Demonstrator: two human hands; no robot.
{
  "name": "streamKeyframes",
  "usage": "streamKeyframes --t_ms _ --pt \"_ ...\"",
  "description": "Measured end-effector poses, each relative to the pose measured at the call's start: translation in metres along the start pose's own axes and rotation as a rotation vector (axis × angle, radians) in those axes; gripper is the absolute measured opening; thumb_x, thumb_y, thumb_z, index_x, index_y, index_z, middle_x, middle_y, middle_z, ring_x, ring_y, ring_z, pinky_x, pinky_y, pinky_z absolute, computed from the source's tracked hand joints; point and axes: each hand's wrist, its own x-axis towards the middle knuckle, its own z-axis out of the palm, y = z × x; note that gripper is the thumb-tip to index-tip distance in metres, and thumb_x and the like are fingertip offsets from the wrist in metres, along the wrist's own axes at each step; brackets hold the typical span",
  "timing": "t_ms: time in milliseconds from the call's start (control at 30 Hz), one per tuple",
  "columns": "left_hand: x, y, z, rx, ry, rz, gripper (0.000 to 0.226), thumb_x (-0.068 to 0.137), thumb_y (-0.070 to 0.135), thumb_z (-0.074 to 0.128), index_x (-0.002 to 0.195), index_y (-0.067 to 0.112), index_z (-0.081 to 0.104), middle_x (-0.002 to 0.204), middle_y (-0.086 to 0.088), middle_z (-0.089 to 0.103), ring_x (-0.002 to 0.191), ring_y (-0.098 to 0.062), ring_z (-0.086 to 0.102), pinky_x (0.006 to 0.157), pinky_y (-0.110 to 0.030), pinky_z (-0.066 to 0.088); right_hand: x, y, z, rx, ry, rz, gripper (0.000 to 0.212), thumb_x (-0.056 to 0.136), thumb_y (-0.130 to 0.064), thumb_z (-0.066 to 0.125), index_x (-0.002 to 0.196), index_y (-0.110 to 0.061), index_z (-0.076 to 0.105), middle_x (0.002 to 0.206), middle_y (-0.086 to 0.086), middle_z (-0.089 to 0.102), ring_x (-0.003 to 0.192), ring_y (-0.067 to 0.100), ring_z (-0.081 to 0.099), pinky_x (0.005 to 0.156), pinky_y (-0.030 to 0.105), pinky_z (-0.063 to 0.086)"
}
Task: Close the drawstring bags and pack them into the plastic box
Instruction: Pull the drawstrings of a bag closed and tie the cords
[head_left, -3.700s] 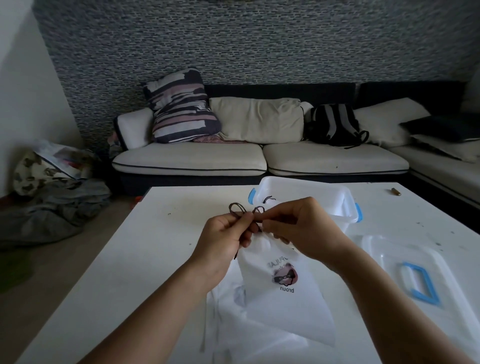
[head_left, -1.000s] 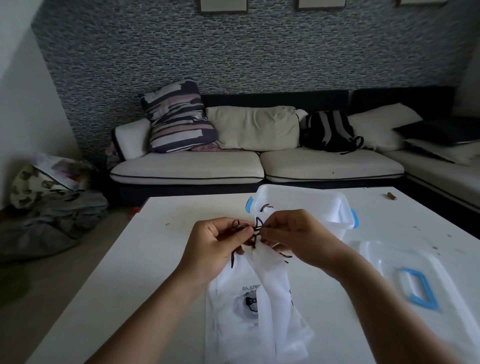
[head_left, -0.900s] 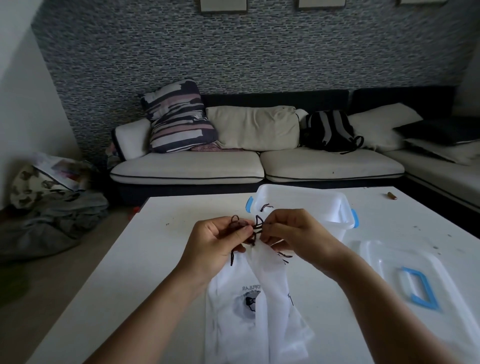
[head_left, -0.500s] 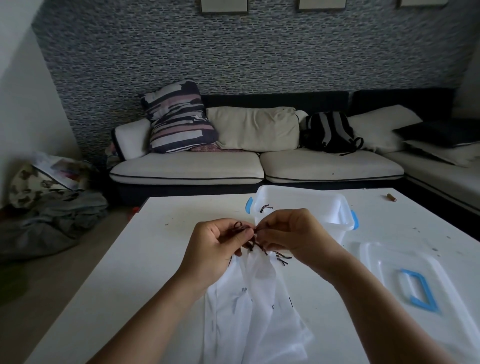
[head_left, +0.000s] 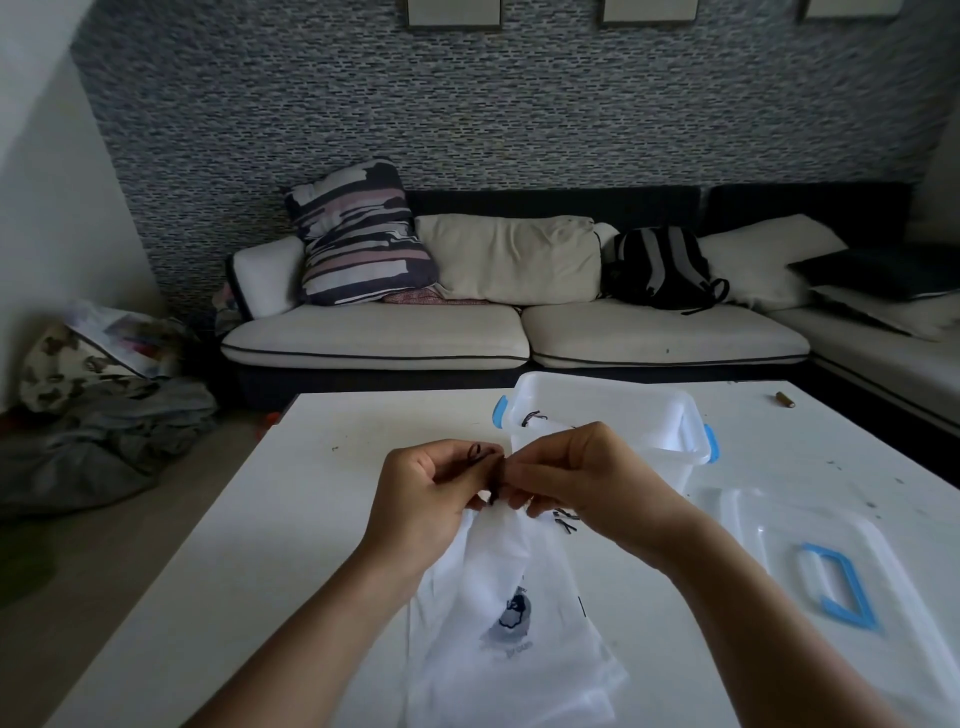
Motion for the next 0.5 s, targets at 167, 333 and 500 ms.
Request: streamKeyframes --t_ms 167,333,500 --pt "-0.003 0.005 0.002 -0.03 -0.003 -0.006 0.01 0.087 0.002 0.071 0.085 0.009 0.078 0.07 -0.003 0.074 0.054 -0.008 0.061 0.056 -0.021 0.049 0.001 0.001 0.004 0.082 0.063 0.053 0.008 0.087 -0.008 0.074 0.087 -0.001 0.079 0.071 0.013 0.071 0.063 0.013 0.061 0.061 0.02 0.05" --pt "-0.004 0.01 0.005 -0.128 -0.002 -0.031 0.012 0.087 -0.001 0.069 0.085 0.007 0.077 0.068 -0.003 0.073 0.052 -0.006 0.062 0.053 -0.017 0.049 0.003 0.003 0.009 0.09 0.166 0.103 0.014 0.075 -0.01 0.085 0.078 -0.004 0.072 0.065 0.008 0.066 0.055 0.014 0.053 0.054 0.024 0.043" --pt "-0.006 0.011 0.005 -0.142 0.002 0.005 0.015 0.085 0.0 0.07 0.085 0.012 0.078 0.071 -0.002 0.075 0.057 -0.008 0.067 0.055 -0.016 0.052 0.001 0.0 0.006 -0.034 0.118 0.048 0.011 0.085 -0.009 0.077 0.09 0.0 0.077 0.047 -0.012 0.059 0.038 0.0 0.047 0.045 0.007 0.034"
